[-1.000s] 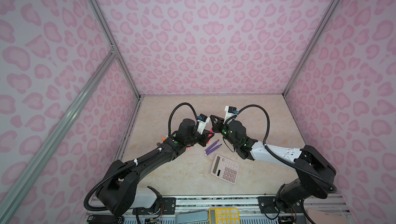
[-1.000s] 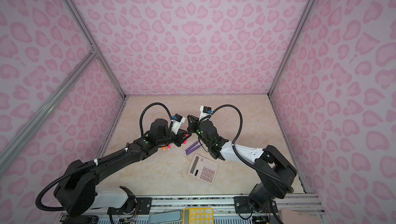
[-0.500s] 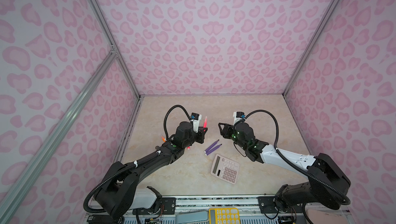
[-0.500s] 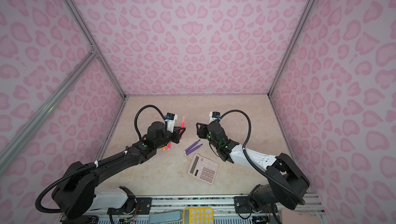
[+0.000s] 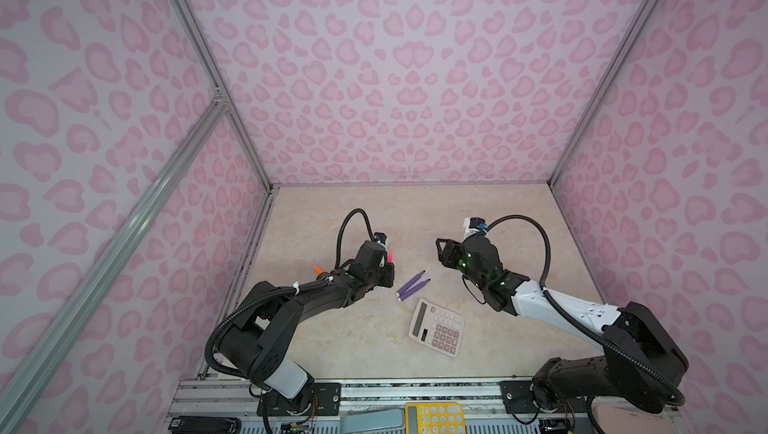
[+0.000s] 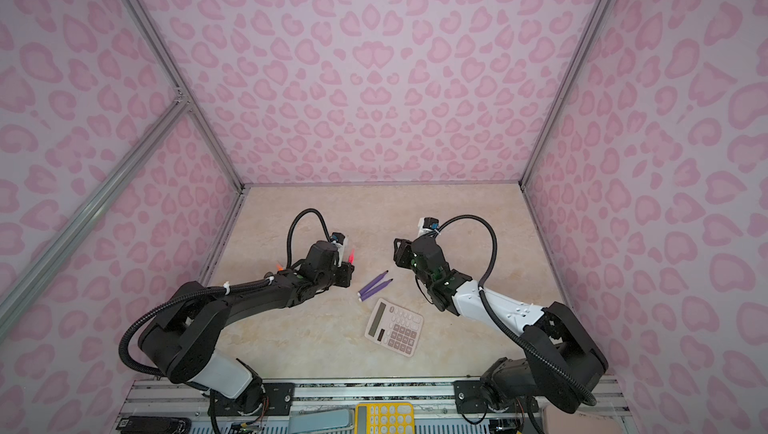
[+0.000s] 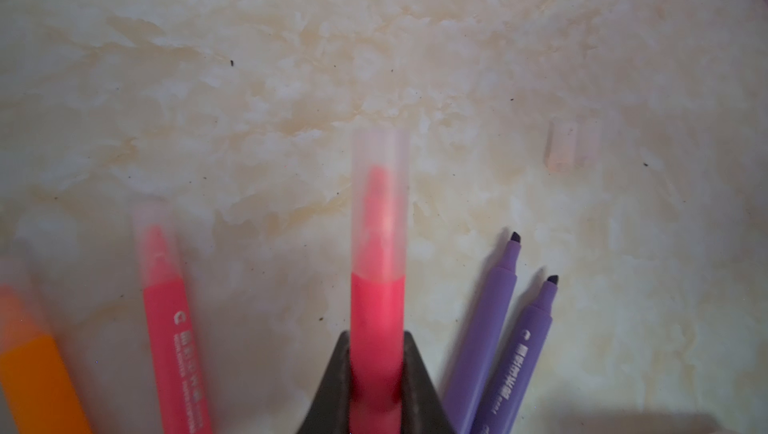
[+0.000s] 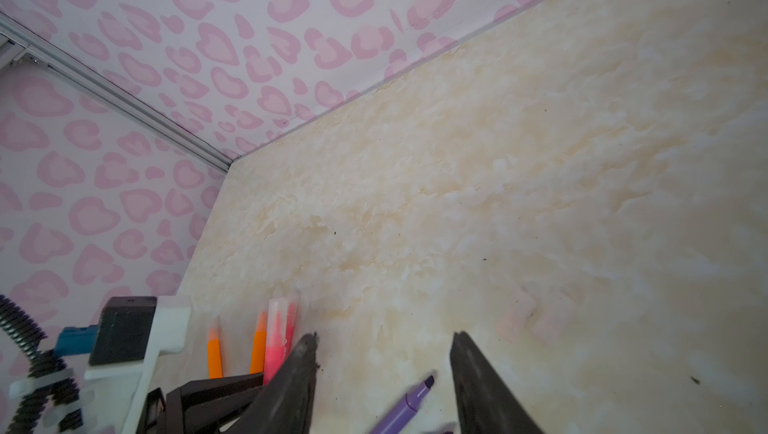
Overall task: Insert the pens into the pen caps
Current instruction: 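Lower the capped pink marker to the table with the left gripper while the right withdraws, then open the left gripper and move it over a purple marker, closing on it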
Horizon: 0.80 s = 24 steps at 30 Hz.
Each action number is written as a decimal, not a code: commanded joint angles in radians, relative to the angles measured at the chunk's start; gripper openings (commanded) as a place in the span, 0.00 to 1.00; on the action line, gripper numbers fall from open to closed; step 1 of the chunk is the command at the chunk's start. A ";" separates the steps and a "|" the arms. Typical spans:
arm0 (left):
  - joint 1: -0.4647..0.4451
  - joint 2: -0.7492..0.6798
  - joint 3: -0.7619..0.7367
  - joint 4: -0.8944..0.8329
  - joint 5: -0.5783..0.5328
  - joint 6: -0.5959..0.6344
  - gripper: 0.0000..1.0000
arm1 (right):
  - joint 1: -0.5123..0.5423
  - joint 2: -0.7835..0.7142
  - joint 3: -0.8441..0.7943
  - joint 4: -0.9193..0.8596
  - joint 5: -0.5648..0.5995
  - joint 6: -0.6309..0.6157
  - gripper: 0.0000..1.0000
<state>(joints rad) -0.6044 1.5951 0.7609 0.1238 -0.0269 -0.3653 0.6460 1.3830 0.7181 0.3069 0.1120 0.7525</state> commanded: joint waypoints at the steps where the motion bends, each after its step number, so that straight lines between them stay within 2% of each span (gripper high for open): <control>1: -0.002 0.049 0.044 -0.088 -0.070 0.011 0.03 | -0.001 0.012 0.006 -0.012 0.006 0.004 0.53; 6: -0.003 0.107 0.062 -0.123 -0.096 0.025 0.05 | -0.001 0.020 0.012 -0.017 0.010 0.001 0.53; 13: -0.004 0.111 0.056 -0.130 -0.105 0.046 0.22 | -0.024 0.036 0.023 -0.025 0.002 -0.006 0.53; 15: -0.004 0.101 0.054 -0.124 -0.093 0.059 0.30 | -0.023 0.026 0.021 -0.028 0.009 -0.012 0.54; 19: -0.005 0.055 0.049 -0.113 -0.067 0.086 0.46 | -0.023 0.006 0.005 -0.029 0.026 -0.015 0.54; 24: -0.023 -0.091 0.018 -0.096 -0.051 0.127 0.51 | -0.025 -0.012 -0.004 -0.032 0.035 -0.017 0.54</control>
<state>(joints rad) -0.6136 1.5700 0.7948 0.0055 -0.1013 -0.2829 0.6216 1.3777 0.7216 0.2794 0.1261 0.7479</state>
